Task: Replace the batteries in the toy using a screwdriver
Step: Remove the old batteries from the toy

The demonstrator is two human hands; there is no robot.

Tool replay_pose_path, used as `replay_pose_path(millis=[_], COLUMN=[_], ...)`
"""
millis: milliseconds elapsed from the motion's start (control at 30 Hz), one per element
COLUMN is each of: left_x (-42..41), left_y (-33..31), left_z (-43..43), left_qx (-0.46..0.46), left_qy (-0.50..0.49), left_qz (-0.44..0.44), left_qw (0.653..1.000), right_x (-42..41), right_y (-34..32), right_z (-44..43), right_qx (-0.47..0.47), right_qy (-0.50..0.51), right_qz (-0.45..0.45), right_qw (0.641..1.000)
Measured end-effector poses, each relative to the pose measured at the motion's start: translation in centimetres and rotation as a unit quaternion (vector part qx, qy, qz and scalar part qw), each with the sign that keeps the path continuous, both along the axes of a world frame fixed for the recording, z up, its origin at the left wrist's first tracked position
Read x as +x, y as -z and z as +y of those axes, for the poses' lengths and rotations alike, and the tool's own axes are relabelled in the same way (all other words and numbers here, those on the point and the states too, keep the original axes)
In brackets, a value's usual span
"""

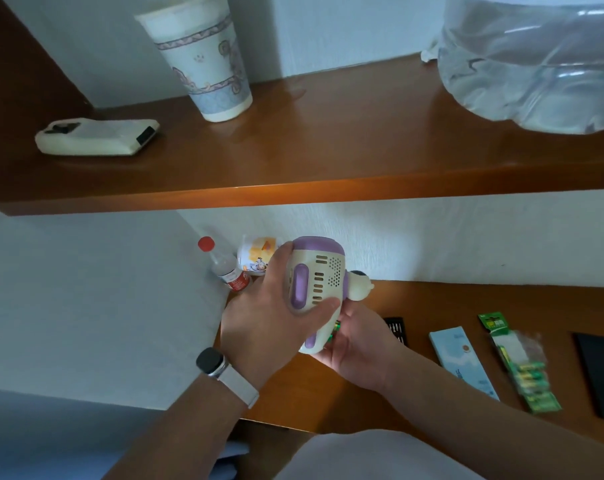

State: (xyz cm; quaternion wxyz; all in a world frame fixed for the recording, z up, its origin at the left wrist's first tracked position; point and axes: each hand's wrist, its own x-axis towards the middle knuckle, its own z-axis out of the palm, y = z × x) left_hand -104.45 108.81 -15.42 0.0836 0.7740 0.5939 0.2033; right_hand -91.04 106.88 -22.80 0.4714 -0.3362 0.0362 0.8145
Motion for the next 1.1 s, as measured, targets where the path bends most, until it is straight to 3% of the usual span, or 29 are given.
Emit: replay_pose_path(millis=[200, 567, 1100], left_x=[0.3, -0.2, -0.6], left_y=[0.0, 1.2, 0.6], left_z=[0.6, 2.0, 1.8], left_qx=[0.025, 0.023, 0.027], left_qy=[0.016, -0.012, 0.029], left_qz=[0.058, 0.057, 0.005], left_qw=[0.998, 0.998, 0.999], right_x=[-0.6, -0.6, 0.1], right_y=[0.8, 1.0, 1.1], right_z=[0.5, 0.6, 0.6], right_qx=[-0.006, -0.024, -0.023], right_qy=[0.017, 0.032, 0.044], right_qz=[0.036, 0.111, 0.055], right_qw=[0.999, 0.993, 0.997])
